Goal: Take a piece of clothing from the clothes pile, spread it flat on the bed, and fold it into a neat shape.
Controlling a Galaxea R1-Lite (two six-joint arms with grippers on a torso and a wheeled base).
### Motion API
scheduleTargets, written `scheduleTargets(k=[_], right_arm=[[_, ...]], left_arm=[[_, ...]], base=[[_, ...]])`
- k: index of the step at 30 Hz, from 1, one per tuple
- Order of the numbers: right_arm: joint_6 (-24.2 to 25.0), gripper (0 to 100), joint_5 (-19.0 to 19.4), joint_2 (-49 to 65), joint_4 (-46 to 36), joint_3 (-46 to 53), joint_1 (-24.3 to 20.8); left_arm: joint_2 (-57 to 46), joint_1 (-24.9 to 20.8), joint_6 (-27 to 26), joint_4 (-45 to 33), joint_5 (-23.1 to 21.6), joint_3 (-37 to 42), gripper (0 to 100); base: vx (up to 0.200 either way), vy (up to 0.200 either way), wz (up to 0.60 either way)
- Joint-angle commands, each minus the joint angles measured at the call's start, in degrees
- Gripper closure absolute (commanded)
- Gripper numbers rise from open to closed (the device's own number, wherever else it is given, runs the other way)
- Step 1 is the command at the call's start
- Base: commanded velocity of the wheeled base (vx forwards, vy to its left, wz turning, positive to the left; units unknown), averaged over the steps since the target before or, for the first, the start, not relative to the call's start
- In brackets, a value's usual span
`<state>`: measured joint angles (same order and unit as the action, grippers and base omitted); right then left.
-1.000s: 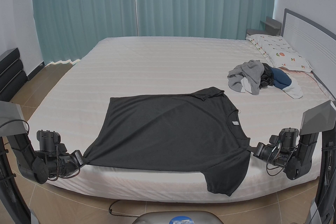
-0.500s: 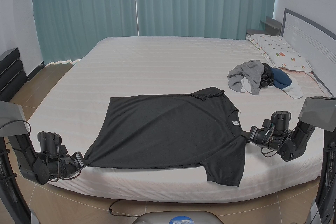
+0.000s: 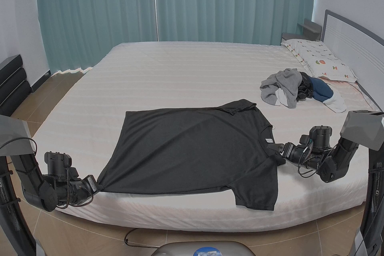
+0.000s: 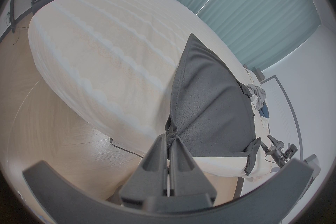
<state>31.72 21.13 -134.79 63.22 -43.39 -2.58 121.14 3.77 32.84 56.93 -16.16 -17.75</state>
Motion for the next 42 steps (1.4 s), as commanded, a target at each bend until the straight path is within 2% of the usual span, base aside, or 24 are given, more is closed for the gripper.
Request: scheduleTargets(k=[1, 5, 8, 10, 13, 19, 34, 35, 42], right_arm=[[-0.7, 0, 5.5, 5.7, 0.4, 7.9, 1.0], [-2.0, 0, 8.3, 6.7, 0.5, 12.4, 0.9], [-7.3, 0, 9.3, 5.7, 0.9, 16.3, 0.9], [-8.2, 0, 9.9, 5.5, 1.6, 17.6, 0.6], [-8.5, 0, 11.0, 4.9, 2.8, 19.0, -0.1], [-8.5, 0, 10.6, 1.5, 6.6, 18.9, -1.6], [-8.5, 0, 10.2, -1.4, 7.2, 16.6, -2.3], [-8.5, 100, 10.2, -1.5, 7.2, 16.6, -2.3], [-8.8, 100, 9.1, -1.6, 8.9, 17.2, -1.9]], left_arm=[[0.2, 0.0, 0.0, 0.0, 0.0, 0.0, 100], [0.1, 0.1, 0.0, 0.0, 0.1, 0.0, 100], [0.0, 0.0, 0.0, 0.0, 0.1, 0.0, 100], [0.0, 0.1, 0.0, 0.0, 0.1, 0.0, 100], [0.0, 0.0, 0.0, 0.0, 0.1, 0.0, 100], [0.0, 0.0, 0.0, 0.0, 0.1, 0.0, 100], [0.0, 0.0, 0.0, 0.0, 0.1, 0.0, 100], [0.0, 0.0, 0.0, 0.0, 0.1, 0.0, 100], [0.0, 0.0, 0.0, 0.0, 0.1, 0.0, 100]], base=[[0.0, 0.0, 0.0], [0.0, 0.0, 0.0], [0.0, 0.0, 0.0], [0.0, 0.0, 0.0], [0.0, 0.0, 0.0], [0.0, 0.0, 0.0], [0.0, 0.0, 0.0], [0.0, 0.0, 0.0], [0.0, 0.0, 0.0]])
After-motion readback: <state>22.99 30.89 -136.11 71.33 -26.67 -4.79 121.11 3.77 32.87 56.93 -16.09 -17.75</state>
